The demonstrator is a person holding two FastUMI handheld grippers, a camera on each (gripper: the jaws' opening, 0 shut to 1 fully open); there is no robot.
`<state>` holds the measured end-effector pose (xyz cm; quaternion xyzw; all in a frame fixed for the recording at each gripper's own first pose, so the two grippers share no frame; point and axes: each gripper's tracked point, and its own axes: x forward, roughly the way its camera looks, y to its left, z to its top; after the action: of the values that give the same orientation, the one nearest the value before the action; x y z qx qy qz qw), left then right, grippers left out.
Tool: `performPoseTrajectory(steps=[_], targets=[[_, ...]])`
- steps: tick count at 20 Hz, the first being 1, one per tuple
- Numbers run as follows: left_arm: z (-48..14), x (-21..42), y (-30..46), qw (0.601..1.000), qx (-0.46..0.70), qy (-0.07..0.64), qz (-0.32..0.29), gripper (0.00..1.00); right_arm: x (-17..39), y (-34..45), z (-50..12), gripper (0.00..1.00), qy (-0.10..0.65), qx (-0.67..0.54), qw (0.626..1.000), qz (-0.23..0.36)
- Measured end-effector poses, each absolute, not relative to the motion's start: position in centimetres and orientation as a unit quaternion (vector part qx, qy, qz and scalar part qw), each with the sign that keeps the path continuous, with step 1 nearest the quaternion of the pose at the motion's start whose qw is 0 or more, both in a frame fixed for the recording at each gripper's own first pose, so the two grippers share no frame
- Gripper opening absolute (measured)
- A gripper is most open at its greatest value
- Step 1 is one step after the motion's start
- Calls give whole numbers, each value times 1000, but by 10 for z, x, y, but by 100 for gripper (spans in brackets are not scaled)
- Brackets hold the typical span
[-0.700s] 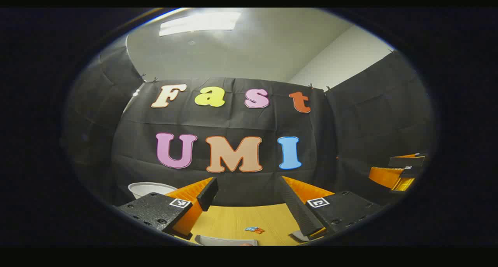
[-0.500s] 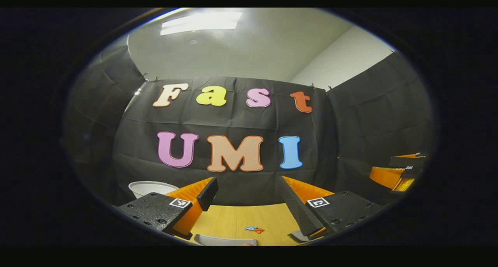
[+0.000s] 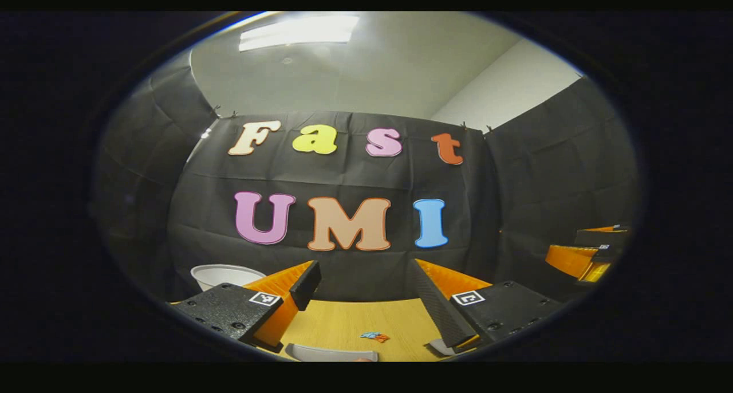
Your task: Pick up the small broom and dustpan from the desktop, sweep the trash into the dustpan with the broom, and then empty the trash into the garbage bin.
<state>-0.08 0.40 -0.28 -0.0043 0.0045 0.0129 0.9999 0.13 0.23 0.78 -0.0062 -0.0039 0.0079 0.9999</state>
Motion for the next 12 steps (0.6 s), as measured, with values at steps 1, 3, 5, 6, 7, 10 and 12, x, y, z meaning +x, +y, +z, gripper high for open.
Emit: performPoseTrajectory(steps=[1,3,5,6,7,10,12], targets=[[-2,-1,4,1000,-3,4,14,92,2,4,6,92,-5,-6,1000,8],[-3,-1,4,1000,-4,4,14,92,1,3,5,92,-3,-4,1000,7],[-4,-1,4,1000,-5,6,15,93,0,4,4,92,-2,-2,1000,7],[-4,-2,4,1000,-4,7,16,92,0,4,4,92,-2,-2,1000,6],[-4,-2,6,1000,-3,7,17,93,1,4,6,92,-3,-2,1000,6],[-4,-4,6,1000,-1,7,18,93,1,7,4,92,-2,1,1000,7],[-4,-6,7,1000,1,7,20,93,0,7,4,92,1,2,1000,8]])
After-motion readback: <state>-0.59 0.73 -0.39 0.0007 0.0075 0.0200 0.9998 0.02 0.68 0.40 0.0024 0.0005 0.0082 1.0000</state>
